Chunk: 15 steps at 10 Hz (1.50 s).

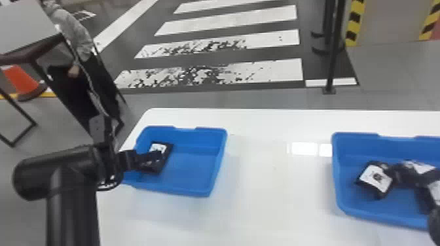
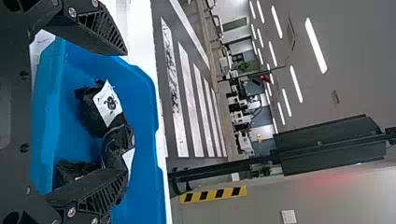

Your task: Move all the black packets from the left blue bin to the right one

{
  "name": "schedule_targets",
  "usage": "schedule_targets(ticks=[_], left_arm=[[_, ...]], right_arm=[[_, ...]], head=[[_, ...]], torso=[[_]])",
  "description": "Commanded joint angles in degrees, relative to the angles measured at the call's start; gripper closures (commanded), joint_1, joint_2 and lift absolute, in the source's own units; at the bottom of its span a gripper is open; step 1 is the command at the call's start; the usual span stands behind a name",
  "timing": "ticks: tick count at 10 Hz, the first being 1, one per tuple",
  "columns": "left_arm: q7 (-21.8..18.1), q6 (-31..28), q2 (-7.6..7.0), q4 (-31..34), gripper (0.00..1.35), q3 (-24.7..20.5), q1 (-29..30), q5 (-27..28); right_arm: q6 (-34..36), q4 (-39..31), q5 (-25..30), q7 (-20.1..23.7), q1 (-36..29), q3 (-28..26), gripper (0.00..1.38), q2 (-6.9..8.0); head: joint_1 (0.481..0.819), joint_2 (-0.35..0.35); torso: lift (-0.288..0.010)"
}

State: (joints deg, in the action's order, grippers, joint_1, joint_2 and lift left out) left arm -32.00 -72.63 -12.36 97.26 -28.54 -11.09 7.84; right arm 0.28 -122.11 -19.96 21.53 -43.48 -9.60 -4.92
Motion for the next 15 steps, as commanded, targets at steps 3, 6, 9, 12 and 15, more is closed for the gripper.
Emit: schedule_targets(ticks=[3,6,9,12,15], left_arm=[[2.65,0.64,-0.65,-9.01,0.40,1.92,-6.63,0.84],[5.64,-3.72,-0.47,-10.00,0.40,2.72,-7.62,0.84],[8.36,-5.13,-0.47,-11.55,0.54,1.92,-8.32,0.84],[10.12,-2.03,0.59,-11.55,0.44,-1.05,-7.76,0.39],[12.84,-0.49,1.20,-11.55,0.58,-2.88,-7.34,-0.87]], right_arm=[[0.84,0.54,-0.37,0.26,0.32,0.01,0.14,-0.09],[2.25,1.10,-1.17,0.88,0.46,0.01,0.14,-0.18],[2.95,1.38,-1.40,1.05,0.74,0.01,0.14,-0.35],[3.37,1.66,-1.97,1.40,0.74,0.01,0.14,-0.62],[3.93,1.80,-2.32,1.58,0.88,0.01,0.14,-0.79]], head=[[0.695,0.297],[0.695,0.292],[0.695,0.302],[0.695,0.319],[0.695,0.339]], torso=[[-0.144],[-0.144],[-0.144],[-0.144],[-0.144]])
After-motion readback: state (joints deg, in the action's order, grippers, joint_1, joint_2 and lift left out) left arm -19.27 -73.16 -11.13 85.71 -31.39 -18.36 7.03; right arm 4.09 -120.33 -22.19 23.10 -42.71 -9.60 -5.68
